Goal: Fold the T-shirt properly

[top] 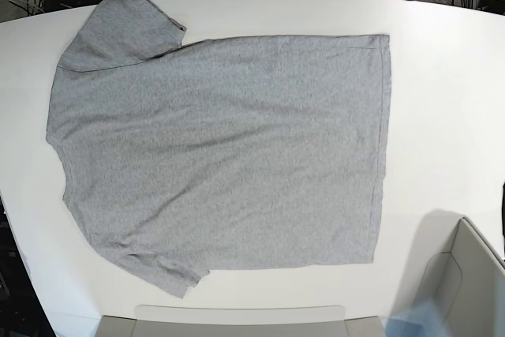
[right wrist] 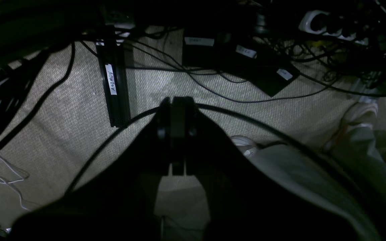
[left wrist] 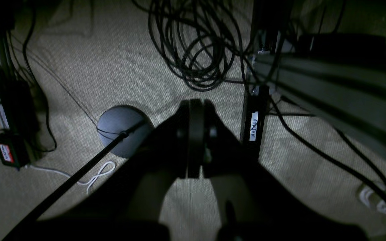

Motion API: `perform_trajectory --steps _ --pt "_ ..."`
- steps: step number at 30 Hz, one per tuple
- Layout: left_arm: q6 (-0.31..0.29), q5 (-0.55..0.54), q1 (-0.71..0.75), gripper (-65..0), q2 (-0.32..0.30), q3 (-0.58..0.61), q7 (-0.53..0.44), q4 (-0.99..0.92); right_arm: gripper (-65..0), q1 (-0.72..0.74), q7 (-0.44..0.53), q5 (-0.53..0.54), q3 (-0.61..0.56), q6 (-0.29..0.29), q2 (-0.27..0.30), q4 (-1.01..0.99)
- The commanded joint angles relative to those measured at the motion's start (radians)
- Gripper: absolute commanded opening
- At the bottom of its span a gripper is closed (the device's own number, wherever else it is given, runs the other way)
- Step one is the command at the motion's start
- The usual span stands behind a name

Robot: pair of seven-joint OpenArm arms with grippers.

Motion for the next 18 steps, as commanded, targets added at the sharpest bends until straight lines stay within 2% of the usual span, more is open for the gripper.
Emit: perform_trajectory --steps 1,7,16,18 --pt "0.004 0.003 0.007 -64.8 -0.016 0.003 0.002 0.001 -64.6 -0.006 -0.006 0.000 -0.002 0.003 0.010 -0.001" --pt "0.004 -0.003 0.005 -64.8 -0.065 -0.007 0.008 0.018 -64.6 -0.021 -0.056 0.000 -0.004 0.005 0.006 0.056" --pt "0.007 -0.003 0.136 -64.8 -0.068 -0.007 0.008 0.303 -64.6 -0.050 -0.058 -0.002 -0.004 0.005 0.010 0.070" --pt "0.008 -0.003 0.157 -64.8 -0.085 -0.007 0.008 0.345 -64.6 -0.053 -0.058 -0.002 -0.004 0.005 0.010 0.070"
